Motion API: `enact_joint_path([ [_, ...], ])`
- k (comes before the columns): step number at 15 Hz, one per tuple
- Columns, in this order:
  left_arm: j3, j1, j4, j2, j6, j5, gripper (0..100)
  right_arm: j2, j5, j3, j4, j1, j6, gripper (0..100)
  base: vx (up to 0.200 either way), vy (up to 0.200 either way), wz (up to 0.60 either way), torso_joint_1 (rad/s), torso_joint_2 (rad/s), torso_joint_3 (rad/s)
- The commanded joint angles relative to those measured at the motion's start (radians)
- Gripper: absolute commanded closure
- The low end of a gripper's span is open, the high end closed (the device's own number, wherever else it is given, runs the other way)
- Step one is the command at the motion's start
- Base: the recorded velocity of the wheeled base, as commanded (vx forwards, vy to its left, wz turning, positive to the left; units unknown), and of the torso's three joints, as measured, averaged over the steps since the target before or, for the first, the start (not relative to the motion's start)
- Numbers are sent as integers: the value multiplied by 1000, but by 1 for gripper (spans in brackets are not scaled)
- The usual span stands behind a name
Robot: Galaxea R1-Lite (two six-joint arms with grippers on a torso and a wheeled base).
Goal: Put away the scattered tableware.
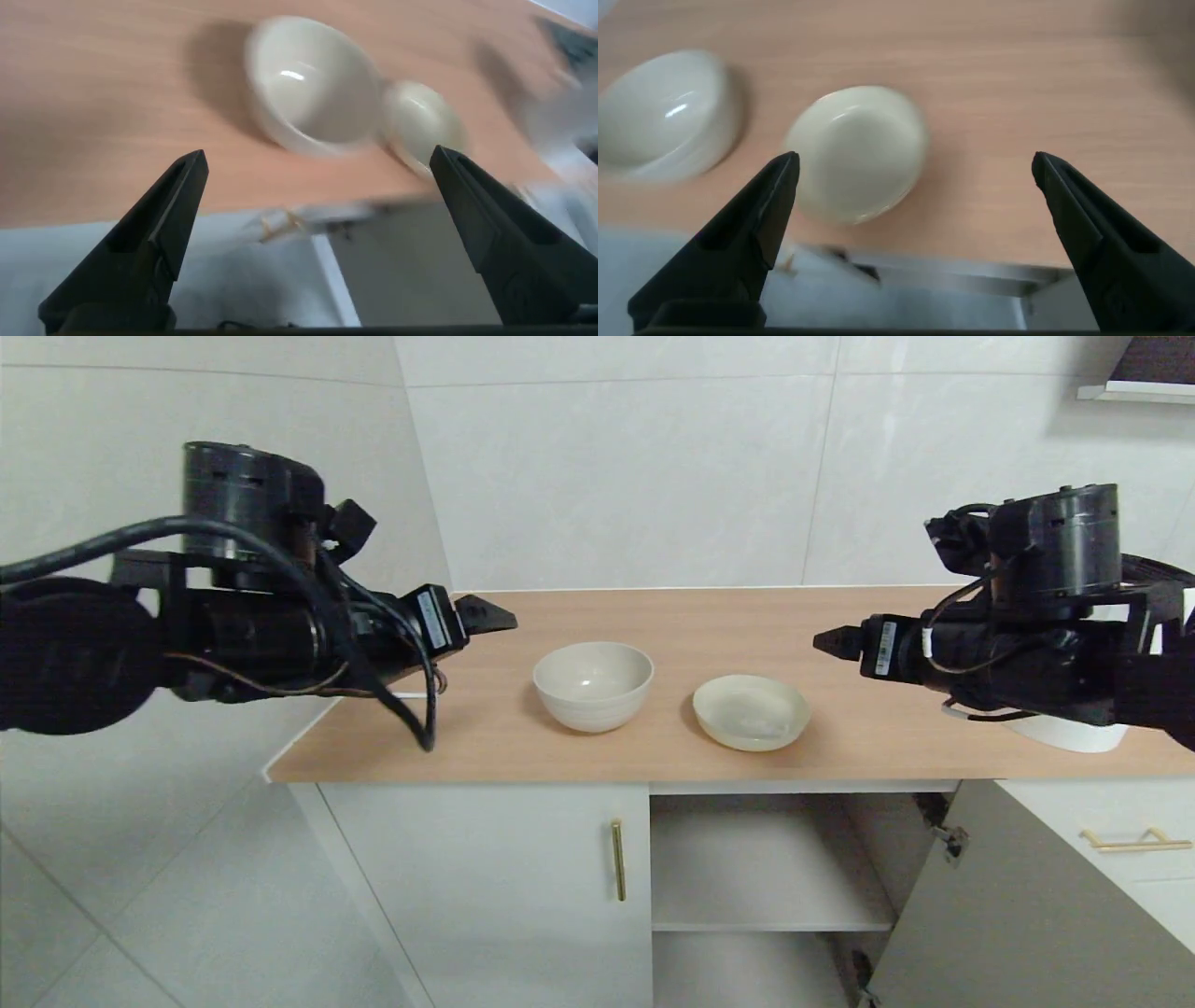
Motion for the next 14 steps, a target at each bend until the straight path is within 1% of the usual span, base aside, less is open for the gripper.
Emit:
enact_joint_path([
  [1,-110,-57,16,200,-46,166,0,84,-35,-29,-2,5,6,0,0,0,0,0,0,0],
  [2,-121,-61,15,232,-55,196,0,96,-40,-28,-17,6,8,0,0,0,0,0,0,0],
  [3,-121,-67,5,244,-61,195,0,99,-40,-25,-35,6,8,0,0,0,0,0,0,0],
  [6,-116,-73,-56,287,-61,201,0,99,-40,-17,-45,6,8,0,0,0,0,0,0,0],
  [7,-116,-73,-62,299,-61,203,0,99,-40,-17,-45,6,8,0,0,0,0,0,0,0],
  [8,-116,-73,-79,319,-75,199,0,99,-40,-17,-45,6,8,0,0,0,0,0,0,0],
  [9,-118,-73,-88,333,-81,201,0,98,-40,-12,-45,6,8,0,0,0,0,0,0,0],
  [11,-118,-73,-97,333,-83,201,0,96,-40,-8,-55,6,8,0,0,0,0,0,0,0],
  [12,-118,-73,-97,336,-83,198,100,98,-40,-5,-63,6,8,0,0,0,0,0,0,0],
  [14,-119,-73,-102,350,-81,196,100,96,-40,0,-65,8,8,0,0,0,0,0,0,0],
])
